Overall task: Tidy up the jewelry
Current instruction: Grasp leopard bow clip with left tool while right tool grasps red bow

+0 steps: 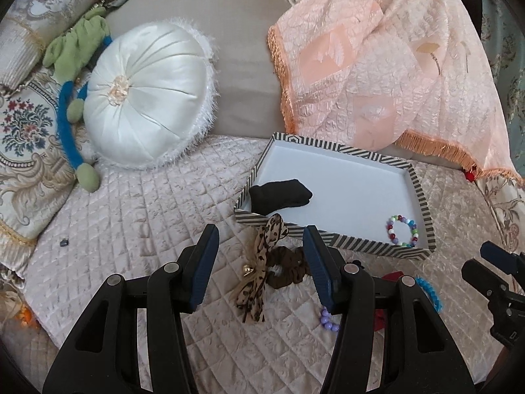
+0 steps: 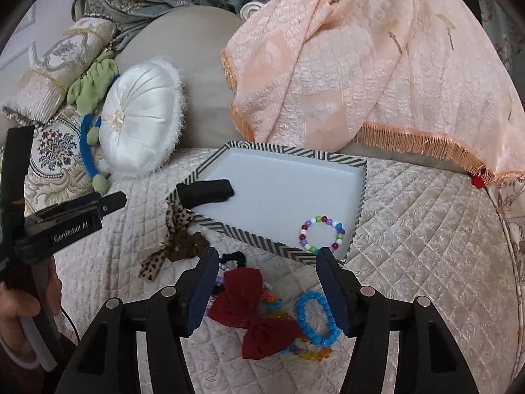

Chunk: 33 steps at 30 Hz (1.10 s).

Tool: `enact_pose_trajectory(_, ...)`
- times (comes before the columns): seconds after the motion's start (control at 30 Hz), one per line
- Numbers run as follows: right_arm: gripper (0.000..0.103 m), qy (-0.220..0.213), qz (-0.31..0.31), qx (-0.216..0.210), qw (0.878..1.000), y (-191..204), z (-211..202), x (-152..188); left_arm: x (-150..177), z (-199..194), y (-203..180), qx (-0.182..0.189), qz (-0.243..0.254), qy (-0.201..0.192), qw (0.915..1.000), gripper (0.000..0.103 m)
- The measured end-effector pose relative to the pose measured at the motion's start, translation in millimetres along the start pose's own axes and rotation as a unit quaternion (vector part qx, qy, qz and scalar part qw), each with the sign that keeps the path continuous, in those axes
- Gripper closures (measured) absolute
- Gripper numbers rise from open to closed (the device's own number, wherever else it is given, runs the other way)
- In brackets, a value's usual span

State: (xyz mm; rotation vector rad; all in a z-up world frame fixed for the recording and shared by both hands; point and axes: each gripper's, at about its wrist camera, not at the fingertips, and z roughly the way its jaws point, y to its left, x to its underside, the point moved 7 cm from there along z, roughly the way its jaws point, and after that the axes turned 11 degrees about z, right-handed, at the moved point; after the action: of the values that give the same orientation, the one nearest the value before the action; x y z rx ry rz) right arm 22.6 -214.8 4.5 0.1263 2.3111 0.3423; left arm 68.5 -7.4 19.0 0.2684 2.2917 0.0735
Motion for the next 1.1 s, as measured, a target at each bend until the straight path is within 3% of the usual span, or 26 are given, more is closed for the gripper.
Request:
enact_pose_trajectory(0.53, 0.042, -0.004, 0.001, 0.008, 1.000, 7.0, -24.5, 8.0, 8.1, -35.6, -5.0, -0.003, 0.006, -0.018, 0.9998, 0.050)
enact_pose_trajectory(0.63, 0.036, -0.008, 0.002, 0.008, 1.000, 6.9, -29.4, 7.8, 8.4, -37.5, -3.1, 0.003, 0.001, -0.016, 0.9999, 0.050)
enact_pose_trajectory(0.9, 0.034, -0.003, 0.008, 0.008, 1.000, -2.6, -32.3, 9.5, 10.8, -33.5, 6.2, 0.045, -0.030, 0.002, 0.9986, 0.049)
enact_pose_trajectory(1.1, 0.034, 0.032, -0.007, -0.005, 0.999, -7.2, -16.0, 26.6, 18.8, -19.0, 18.6, 0.079, -0.066, 0.026, 0.9943, 0.043)
